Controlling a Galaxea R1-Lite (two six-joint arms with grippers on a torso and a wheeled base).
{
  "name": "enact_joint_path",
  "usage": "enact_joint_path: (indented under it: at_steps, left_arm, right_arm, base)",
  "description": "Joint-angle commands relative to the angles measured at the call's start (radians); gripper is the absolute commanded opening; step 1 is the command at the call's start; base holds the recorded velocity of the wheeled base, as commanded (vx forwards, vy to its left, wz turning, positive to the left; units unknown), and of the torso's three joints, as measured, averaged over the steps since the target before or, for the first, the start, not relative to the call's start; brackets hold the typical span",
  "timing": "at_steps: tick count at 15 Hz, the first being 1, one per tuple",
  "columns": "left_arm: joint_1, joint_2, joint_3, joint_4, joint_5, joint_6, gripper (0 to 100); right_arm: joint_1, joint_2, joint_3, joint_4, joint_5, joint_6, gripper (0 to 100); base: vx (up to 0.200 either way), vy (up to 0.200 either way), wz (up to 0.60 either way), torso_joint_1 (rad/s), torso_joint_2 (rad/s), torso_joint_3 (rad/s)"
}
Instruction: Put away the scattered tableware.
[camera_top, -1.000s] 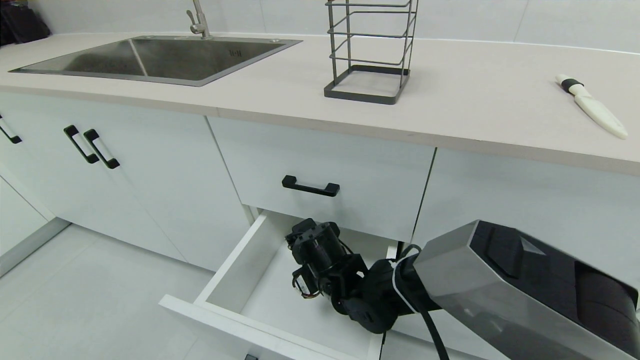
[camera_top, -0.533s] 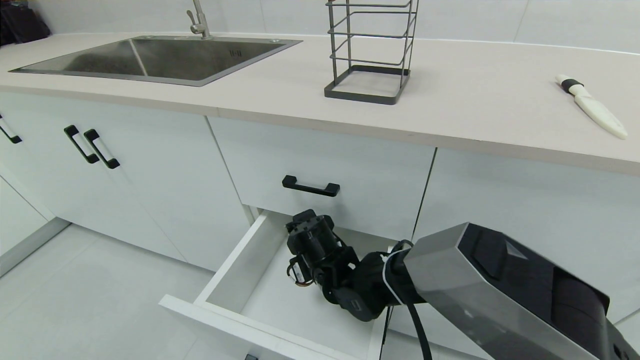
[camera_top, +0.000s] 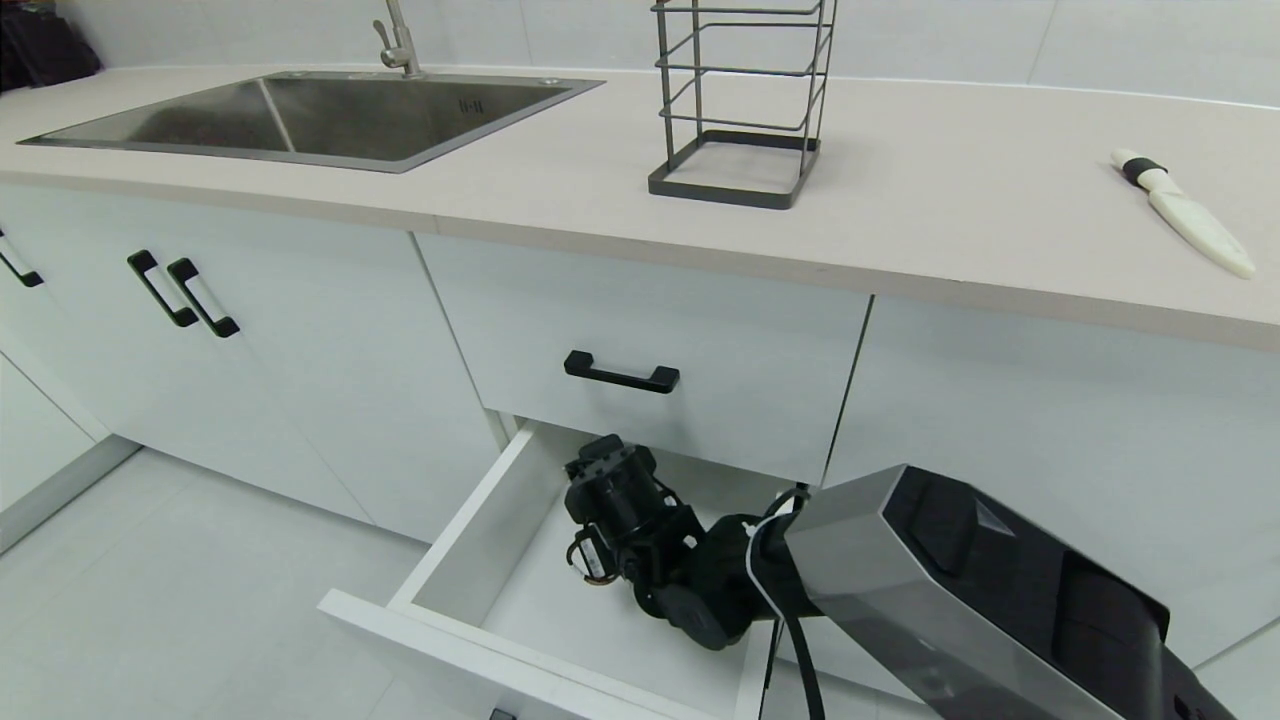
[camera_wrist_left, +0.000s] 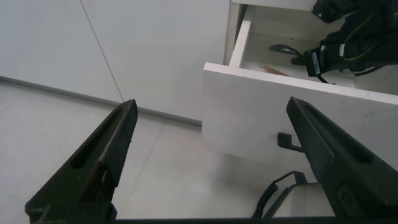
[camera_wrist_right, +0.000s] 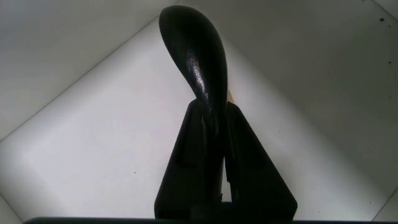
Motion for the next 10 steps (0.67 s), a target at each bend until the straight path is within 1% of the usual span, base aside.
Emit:
enact_joint_path:
  at_steps: [1,4,7,10]
  left_arm:
    - [0.000,0.000,0.000,0.000,0.000,0.000,100]
    - [0.000,0.000,0.000,0.000,0.000,0.000,100]
    - [0.000,0.000,0.000,0.000,0.000,0.000,100]
    - [0.000,0.000,0.000,0.000,0.000,0.000,100]
  right_arm:
    - [0.000,0.011,-0.002,0.000,-0.001,0.000,0]
    - [-0.001,0.028,-0.005,0.000,-0.002,-0.002,0]
    - [-0.004,0.073,-0.046,0.011,-0.002,-0.002,0]
    - [-0.007,0.089,-0.054,0.012,-0.002,-0.002,0]
  base:
    - [0.000,0.000,0.00,0.000,0.00,0.000]
    - [0.000,0.000,0.00,0.000,0.00,0.000]
    - [0.000,0.000,0.00,0.000,0.00,0.000]
    - [0.000,0.000,0.00,0.000,0.00,0.000]
